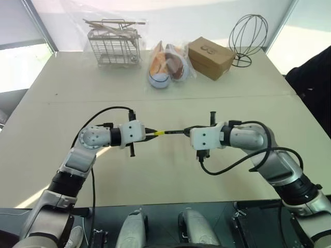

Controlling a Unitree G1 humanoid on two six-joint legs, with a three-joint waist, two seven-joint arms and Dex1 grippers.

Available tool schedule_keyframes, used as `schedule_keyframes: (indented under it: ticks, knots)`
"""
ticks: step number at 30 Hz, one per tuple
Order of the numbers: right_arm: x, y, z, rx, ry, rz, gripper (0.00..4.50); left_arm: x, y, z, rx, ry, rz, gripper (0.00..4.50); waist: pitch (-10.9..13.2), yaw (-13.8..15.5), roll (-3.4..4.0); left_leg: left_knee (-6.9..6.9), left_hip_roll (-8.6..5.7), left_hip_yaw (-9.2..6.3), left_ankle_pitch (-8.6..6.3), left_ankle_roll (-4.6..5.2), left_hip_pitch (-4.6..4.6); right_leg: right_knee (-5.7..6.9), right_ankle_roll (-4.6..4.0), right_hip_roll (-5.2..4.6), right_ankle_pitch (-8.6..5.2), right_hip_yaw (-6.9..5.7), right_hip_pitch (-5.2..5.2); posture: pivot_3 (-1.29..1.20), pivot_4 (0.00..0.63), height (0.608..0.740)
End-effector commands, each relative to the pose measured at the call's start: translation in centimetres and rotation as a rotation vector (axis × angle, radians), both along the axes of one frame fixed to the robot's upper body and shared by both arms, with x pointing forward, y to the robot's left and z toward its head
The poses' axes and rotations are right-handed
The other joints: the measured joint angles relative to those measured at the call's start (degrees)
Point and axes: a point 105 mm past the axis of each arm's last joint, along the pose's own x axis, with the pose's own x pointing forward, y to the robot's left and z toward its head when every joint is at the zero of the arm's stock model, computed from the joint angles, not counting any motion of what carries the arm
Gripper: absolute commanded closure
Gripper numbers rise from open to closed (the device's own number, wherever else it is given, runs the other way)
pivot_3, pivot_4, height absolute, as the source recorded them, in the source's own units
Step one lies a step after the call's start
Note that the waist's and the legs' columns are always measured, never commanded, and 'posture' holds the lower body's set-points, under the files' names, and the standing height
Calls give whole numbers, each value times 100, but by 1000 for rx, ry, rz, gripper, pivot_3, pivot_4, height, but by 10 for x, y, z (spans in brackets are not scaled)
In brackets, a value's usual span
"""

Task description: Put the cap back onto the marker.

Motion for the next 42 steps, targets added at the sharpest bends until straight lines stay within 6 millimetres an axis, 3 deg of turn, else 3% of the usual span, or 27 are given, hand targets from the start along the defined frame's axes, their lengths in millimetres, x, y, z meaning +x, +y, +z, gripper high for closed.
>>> schedule_keyframes:
  ticks: [1,20,31,42]
  knots:
    - [-5,13,27,60,-101,63,4500,-1,-8,11,-8,-55,-44,4478,0,1,0,0,0,0,0,0,0,0,0,0,0,0,0,0,150,740]
    - [-22,32,28,94,-112,232,4500,2,-20,19,26,-131,-141,4478,0,1,0,1,0,-1,0,0,0,0,1,4,1,0,1,0,150,740]
    - [-24,35,26,157,-33,194,4500,7,-20,18,55,-257,-137,4478,0,5,0,1,4,-3,0,0,0,0,1,10,1,3,1,0,150,740]
    - [-21,37,27,181,-30,173,4500,8,-25,23,-20,-237,-95,4478,0,0,0,1,5,-4,0,0,1,1,1,12,1,3,1,0,150,740]
